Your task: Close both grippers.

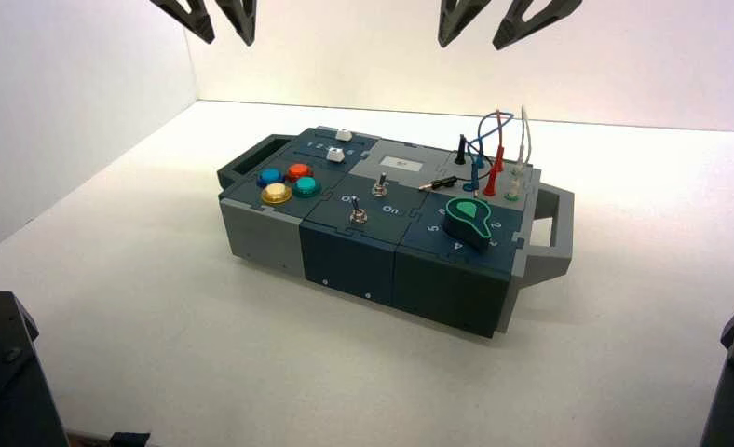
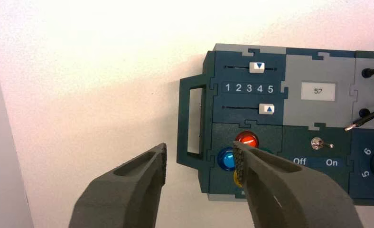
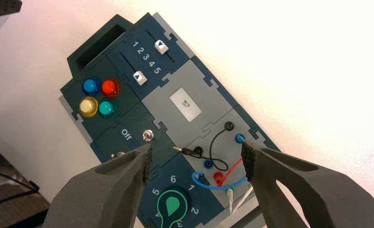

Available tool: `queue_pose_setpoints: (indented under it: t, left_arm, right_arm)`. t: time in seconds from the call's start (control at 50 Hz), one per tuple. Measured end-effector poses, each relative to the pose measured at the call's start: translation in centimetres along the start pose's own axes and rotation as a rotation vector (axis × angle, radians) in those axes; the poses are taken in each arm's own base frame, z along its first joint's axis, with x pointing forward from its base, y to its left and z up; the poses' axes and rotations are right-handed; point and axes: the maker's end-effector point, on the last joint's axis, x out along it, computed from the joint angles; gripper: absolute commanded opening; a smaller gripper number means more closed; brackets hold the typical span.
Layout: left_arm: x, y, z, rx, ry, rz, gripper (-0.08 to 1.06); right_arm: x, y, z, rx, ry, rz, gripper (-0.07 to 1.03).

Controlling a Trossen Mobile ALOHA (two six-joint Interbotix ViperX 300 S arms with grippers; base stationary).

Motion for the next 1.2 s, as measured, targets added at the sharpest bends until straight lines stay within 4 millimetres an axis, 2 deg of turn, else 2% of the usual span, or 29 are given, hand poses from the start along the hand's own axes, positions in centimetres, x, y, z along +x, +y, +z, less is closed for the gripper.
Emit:
queue_pose_setpoints:
  t: [0.1,0.16,0.2,0.22,0.24,0.26,0.28,0.3,0.32,0.36,1.2]
  left_arm:
    - [0.0,-0.02,0.0,-0.003,0.0,-0.001,0.65]
    - [0.0,-0.02,0.0,-0.003,0.0,-0.001,0.6]
    - [0.0,0.03,0.0,-0.004,0.0,0.0,0.53]
    - [0.0,0.03,0.0,-0.003,0.0,0.0,0.45]
    - [-0.05,0.03,0.02,-0.002,-0.002,-0.001,0.35]
    - [0.0,-0.02,0.0,0.002,0.0,-0.001,0.23]
    - [0.0,-0.02,0.0,0.002,0.0,-0.001,0.17]
    - [-0.05,-0.02,0.02,0.01,-0.002,-0.001,0.06]
    - [-0.02,0.04,-0.04,0.008,0.0,0.0,-0.01]
    - [-0.02,-0.02,-0.04,0.013,0.0,-0.001,-0.03]
    - [-0.53,-0.11,-0.22,0.007,-0.003,-0.007,-0.03]
  right_arm:
    - [0.0,0.0,-0.03,-0.002,0.002,0.0,0.97]
    - [0.0,0.0,-0.05,0.0,0.003,0.0,0.89]
    - [0.05,-0.01,-0.07,-0.001,0.005,0.0,0.73]
    - [0.0,0.0,-0.05,-0.002,0.003,0.0,0.6]
    - [0.05,-0.01,-0.07,-0.001,0.005,0.0,0.53]
    - [0.0,0.0,-0.05,-0.003,0.003,0.0,0.35]
    - [0.0,0.0,-0.11,-0.005,0.006,0.0,0.26]
    - [0.0,0.0,-0.16,-0.008,0.009,0.0,0.0]
    - [0.0,0.0,-0.22,-0.011,0.012,0.0,-0.05]
    - [0.02,0.01,-0.47,-0.014,0.025,0.001,-0.01]
    - [-0.86,0.14,-0.15,-0.026,0.003,0.004,-0.02]
